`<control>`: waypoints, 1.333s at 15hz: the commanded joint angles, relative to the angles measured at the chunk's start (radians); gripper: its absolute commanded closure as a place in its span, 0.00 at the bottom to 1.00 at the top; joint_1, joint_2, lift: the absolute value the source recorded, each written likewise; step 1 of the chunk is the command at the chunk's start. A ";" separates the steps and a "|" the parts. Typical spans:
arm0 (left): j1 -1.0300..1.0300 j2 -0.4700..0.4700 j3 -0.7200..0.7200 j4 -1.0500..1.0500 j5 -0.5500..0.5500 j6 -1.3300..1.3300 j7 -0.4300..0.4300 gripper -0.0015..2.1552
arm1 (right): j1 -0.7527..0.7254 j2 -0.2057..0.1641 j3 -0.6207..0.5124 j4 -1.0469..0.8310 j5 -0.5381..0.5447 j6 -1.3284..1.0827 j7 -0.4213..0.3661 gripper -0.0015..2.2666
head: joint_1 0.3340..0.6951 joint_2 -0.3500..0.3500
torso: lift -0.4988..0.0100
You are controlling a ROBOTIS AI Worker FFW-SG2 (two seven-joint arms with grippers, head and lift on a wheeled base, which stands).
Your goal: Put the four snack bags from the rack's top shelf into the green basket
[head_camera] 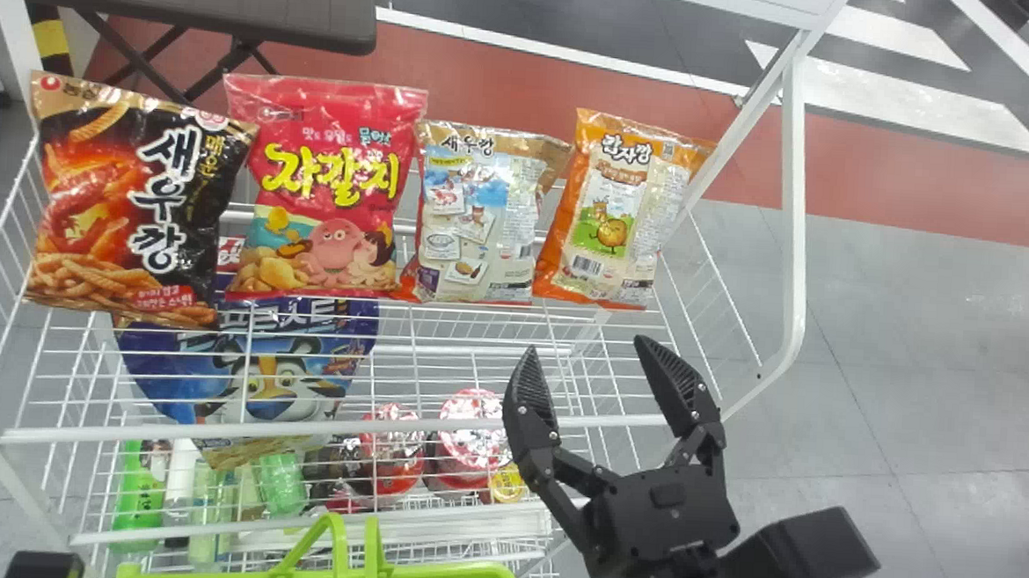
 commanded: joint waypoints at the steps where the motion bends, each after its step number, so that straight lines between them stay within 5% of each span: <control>1: 0.000 0.000 0.001 0.000 0.000 0.001 0.000 0.99 | 0.000 -0.002 0.000 0.001 -0.001 0.000 0.000 0.06 | 1.00 0.00 | 0.98; 12: 0.000 0.002 0.001 0.006 0.002 -0.003 -0.006 1.00 | -0.045 -0.002 0.005 0.041 0.002 -0.003 0.003 0.06 | 1.00 0.00 | 0.98; 20: -0.026 0.009 -0.002 0.078 0.002 -0.055 -0.003 1.00 | -0.444 0.000 0.206 0.159 0.016 0.331 0.060 0.06 | 1.00 0.02 | 0.98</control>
